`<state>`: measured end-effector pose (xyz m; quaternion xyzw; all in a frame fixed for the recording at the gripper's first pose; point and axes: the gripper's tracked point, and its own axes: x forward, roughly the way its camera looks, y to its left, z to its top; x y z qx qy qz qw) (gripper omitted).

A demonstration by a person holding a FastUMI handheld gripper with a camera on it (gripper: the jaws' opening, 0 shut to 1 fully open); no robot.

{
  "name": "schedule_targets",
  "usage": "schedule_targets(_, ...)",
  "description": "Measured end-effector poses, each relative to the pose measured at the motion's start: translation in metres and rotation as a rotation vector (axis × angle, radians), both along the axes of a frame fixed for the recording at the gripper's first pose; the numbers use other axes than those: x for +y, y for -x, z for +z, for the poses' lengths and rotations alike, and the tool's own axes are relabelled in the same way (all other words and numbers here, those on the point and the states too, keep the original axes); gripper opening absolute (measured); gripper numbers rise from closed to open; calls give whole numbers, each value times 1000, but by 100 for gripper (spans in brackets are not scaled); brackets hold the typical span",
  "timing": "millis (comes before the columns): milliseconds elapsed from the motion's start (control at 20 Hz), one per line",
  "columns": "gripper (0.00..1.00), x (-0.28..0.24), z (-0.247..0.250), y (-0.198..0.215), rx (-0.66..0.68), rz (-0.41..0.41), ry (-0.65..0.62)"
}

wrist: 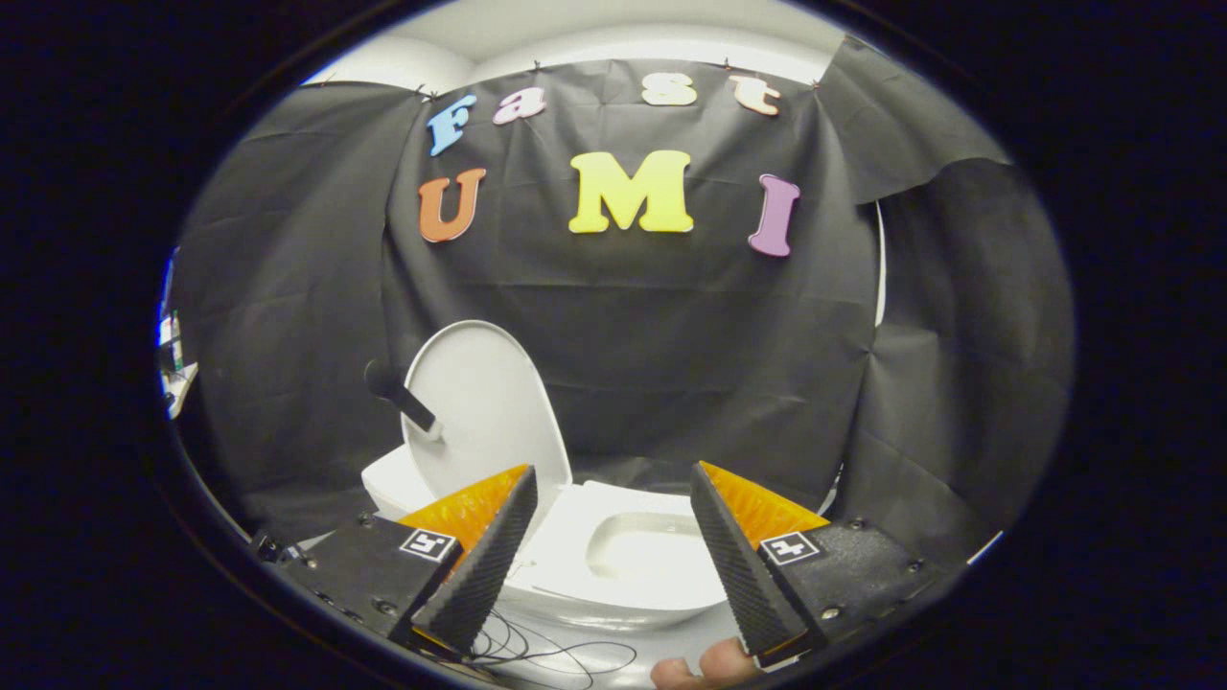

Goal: Open the toilet lid.

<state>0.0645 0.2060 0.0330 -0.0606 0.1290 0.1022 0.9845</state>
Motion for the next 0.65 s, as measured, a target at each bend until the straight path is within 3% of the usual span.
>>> schedule_targets(650, 100, -111, -14, 45, -134, -107, -74)
